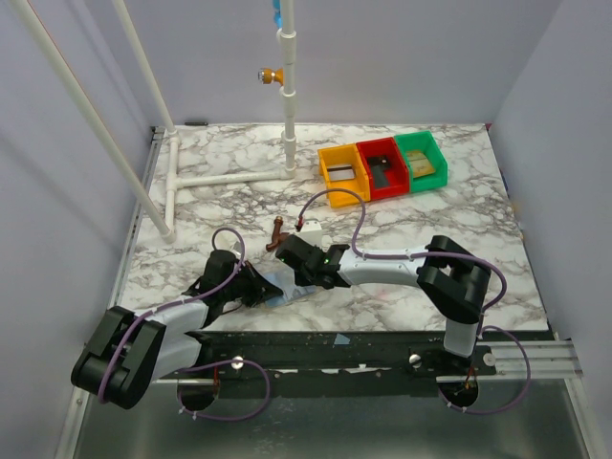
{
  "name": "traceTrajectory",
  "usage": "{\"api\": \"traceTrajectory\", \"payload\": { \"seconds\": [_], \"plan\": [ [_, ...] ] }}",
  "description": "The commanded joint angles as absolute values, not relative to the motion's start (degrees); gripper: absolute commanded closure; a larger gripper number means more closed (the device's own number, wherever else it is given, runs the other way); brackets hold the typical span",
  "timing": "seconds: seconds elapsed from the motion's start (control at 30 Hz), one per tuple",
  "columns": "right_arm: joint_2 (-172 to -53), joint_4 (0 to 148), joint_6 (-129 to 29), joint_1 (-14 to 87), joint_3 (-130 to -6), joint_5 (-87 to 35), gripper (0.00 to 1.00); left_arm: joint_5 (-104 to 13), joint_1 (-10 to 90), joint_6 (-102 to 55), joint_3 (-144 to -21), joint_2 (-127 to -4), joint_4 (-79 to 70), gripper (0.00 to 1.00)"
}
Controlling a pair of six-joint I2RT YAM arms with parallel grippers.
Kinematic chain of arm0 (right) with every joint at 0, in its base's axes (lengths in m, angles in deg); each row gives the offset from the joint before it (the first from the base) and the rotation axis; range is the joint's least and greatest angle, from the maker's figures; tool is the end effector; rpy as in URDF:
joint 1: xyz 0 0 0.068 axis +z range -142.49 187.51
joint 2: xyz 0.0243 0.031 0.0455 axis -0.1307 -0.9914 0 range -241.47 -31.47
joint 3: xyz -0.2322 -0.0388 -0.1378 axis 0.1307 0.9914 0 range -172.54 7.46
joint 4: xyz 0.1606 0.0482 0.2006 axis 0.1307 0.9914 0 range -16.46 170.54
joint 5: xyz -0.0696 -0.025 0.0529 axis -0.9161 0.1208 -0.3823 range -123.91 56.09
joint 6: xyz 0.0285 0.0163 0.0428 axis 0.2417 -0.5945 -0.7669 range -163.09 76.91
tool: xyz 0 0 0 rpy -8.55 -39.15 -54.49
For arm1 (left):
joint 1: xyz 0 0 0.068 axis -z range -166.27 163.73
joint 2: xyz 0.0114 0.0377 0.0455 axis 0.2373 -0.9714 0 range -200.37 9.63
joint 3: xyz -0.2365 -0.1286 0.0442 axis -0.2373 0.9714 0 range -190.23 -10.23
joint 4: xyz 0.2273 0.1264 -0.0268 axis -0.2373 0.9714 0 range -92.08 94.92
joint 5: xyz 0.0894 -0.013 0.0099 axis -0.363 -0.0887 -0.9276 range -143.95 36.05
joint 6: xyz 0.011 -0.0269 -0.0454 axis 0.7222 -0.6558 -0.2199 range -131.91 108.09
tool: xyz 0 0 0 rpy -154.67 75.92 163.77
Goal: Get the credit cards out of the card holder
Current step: Remove the credit card from the card holder.
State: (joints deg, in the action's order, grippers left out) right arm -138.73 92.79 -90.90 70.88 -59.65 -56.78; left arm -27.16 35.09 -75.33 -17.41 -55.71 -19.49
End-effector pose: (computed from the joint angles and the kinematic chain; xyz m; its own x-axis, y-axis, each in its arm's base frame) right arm 0.1821 0.3323 0.1615 -0.8036 -0.0797 -0.5899 -0.2078 0.9662 0.1526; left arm 0.1527 -0.0768 0.1079 -0.8472 -0.5259 -0.0760 -0.2558 0.5290 -0.8091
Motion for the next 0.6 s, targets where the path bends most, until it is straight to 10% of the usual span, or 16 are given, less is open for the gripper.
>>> {"api": "traceTrajectory", "payload": {
  "seconds": [0.0,0.57],
  "plan": [
    [-141.5,101.3,-89.9,70.3,-57.2,-60.3,0.87,-26.9,34.5,-73.7,-18.2,-55.7,-17.2,1.0],
    [-143.0,101.8,-88.9,70.5,-57.0,-59.7,0.99,-25.8,34.5,-73.4,-18.7,-57.9,-19.1,0.91]
  ]
}}
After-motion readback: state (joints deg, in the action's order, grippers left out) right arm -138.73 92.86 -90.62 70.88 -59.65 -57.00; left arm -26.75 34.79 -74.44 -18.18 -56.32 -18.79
